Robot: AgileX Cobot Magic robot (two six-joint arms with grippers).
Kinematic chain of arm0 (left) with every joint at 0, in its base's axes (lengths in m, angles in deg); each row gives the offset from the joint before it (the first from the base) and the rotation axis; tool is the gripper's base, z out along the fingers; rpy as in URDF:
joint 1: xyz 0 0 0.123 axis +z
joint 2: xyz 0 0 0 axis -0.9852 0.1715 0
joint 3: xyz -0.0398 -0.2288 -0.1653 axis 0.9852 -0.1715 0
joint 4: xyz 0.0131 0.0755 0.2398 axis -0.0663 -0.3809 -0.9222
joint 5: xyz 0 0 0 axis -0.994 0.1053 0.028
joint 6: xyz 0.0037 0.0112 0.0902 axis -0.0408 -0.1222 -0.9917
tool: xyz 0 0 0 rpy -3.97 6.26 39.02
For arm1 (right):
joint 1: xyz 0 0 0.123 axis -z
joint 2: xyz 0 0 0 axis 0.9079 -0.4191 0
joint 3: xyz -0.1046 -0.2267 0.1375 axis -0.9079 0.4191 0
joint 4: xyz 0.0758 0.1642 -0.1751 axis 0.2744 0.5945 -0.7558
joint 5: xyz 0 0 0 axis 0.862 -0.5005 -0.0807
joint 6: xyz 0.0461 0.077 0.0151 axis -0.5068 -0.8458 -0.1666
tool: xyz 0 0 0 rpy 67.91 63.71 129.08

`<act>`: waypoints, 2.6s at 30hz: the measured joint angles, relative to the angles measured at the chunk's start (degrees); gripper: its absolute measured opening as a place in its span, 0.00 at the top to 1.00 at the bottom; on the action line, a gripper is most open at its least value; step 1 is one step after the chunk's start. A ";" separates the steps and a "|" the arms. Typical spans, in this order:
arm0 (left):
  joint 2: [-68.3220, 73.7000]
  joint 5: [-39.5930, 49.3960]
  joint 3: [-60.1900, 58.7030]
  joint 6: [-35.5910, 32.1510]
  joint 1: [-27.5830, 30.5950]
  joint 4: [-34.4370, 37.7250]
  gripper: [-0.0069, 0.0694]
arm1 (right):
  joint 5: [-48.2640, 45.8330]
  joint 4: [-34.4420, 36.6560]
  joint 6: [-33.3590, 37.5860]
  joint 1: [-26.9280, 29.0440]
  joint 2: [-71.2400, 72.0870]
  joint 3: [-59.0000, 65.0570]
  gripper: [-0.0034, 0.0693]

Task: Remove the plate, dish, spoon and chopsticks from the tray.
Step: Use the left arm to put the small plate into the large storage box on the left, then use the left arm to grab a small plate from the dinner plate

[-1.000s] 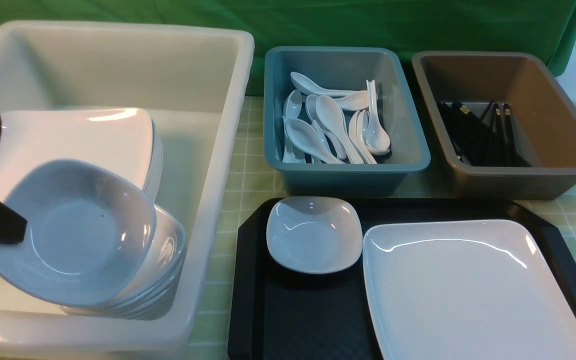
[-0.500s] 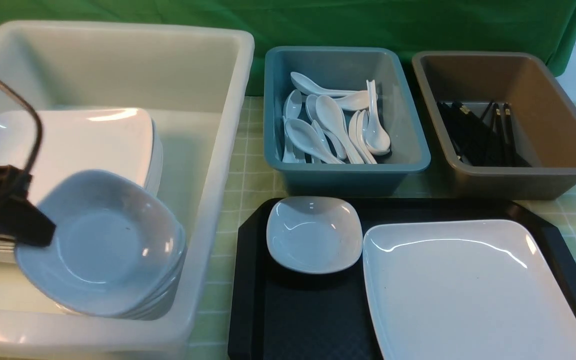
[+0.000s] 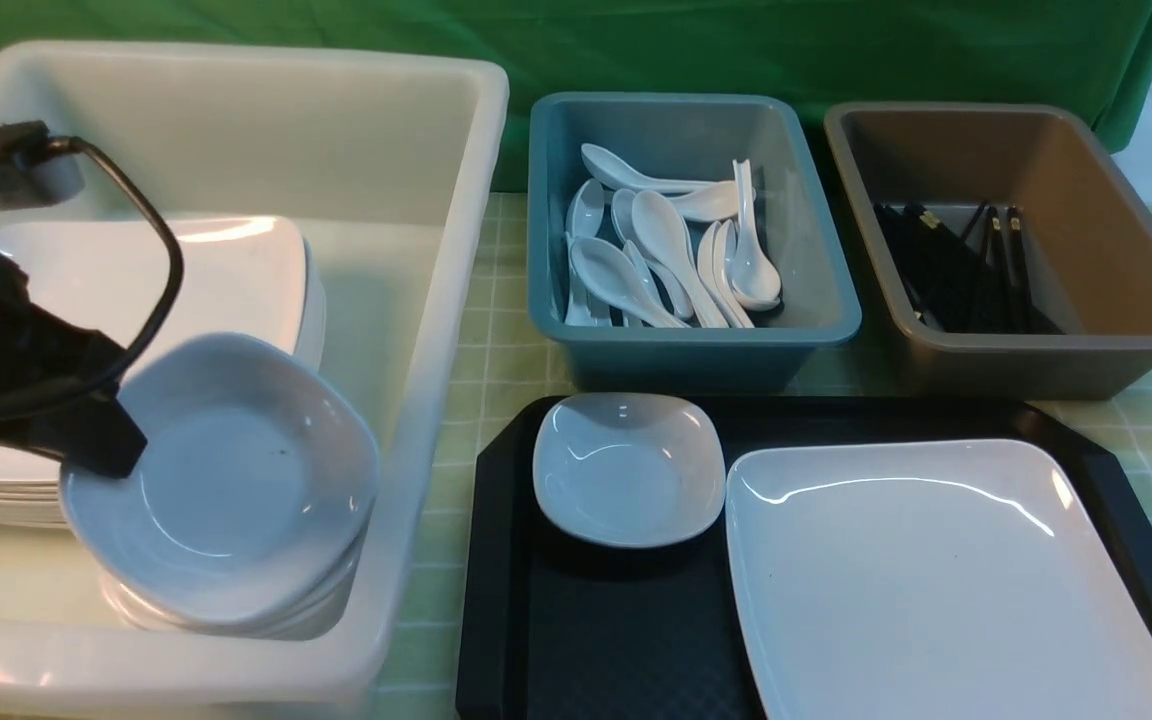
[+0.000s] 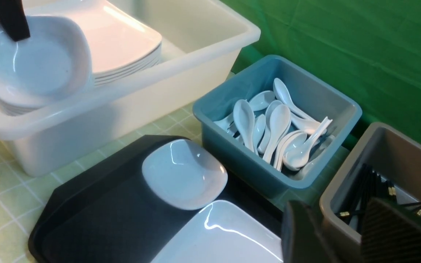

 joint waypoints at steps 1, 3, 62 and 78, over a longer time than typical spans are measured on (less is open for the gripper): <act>0.00 -0.31 0.04 0.24 0.00 -0.35 0.90 | 0.29 0.00 0.00 0.00 -0.02 0.00 0.62; 0.00 -1.19 0.04 0.85 0.00 -0.48 0.90 | 0.79 0.00 0.05 0.00 -0.02 0.00 0.62; 5.96 0.54 14.98 35.62 -37.49 1.61 0.81 | -1.16 0.04 -0.24 0.00 -0.02 0.00 0.62; 25.40 -15.35 14.98 56.14 -48.60 -2.57 0.53 | -1.31 0.04 -0.30 0.00 -0.02 0.00 0.63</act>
